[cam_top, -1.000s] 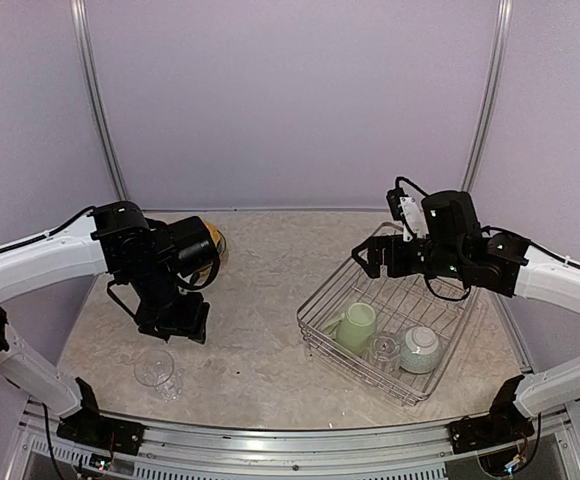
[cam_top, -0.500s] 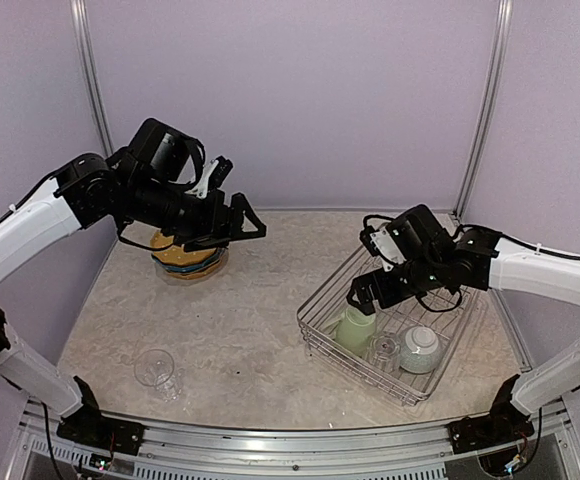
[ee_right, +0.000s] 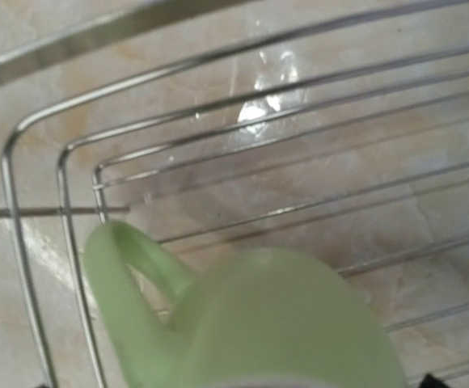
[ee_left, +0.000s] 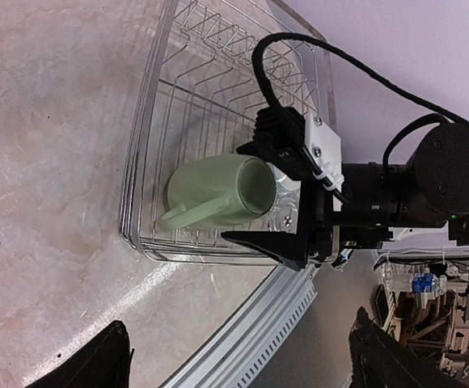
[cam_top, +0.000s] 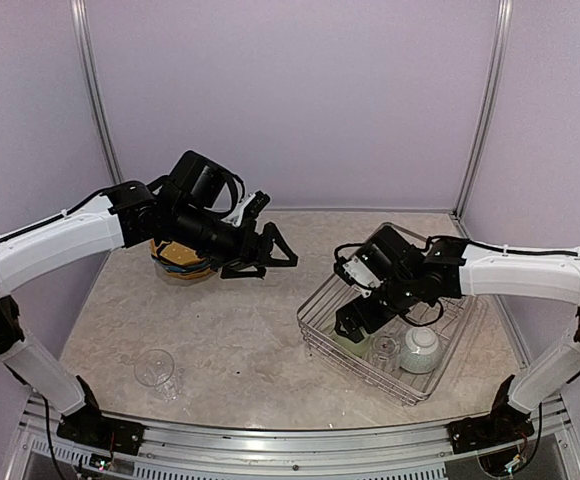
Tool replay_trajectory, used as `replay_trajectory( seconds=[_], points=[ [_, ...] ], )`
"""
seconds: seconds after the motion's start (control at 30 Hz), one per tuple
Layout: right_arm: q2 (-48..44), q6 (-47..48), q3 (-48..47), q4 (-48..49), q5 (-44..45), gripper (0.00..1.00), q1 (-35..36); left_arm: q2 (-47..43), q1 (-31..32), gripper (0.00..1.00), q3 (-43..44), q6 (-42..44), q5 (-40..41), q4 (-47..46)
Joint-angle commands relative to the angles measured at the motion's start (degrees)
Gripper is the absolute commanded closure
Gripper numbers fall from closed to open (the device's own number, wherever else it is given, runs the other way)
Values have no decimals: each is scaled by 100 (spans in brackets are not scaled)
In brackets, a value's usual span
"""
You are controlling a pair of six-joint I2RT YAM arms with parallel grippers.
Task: Unload the mixed dishes from the dish rack
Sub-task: Grab the cup from the dish rack.
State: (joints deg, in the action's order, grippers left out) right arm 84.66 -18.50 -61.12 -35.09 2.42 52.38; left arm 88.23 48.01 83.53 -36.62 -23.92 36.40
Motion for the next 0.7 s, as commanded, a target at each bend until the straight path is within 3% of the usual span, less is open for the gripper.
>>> replay_trajectory(
  seconds=[0.0, 0.4, 0.67],
  points=[
    [133, 209, 36, -28, -19, 8, 49, -348, -20, 11, -265, -228, -95, -339],
    [527, 338, 90, 357, 131, 19, 52, -438, -80, 10, -180, -91, 106, -41],
    [234, 405, 105, 501, 223, 36, 50, -438, -116, 10, -162, -144, 73, -78]
  ],
)
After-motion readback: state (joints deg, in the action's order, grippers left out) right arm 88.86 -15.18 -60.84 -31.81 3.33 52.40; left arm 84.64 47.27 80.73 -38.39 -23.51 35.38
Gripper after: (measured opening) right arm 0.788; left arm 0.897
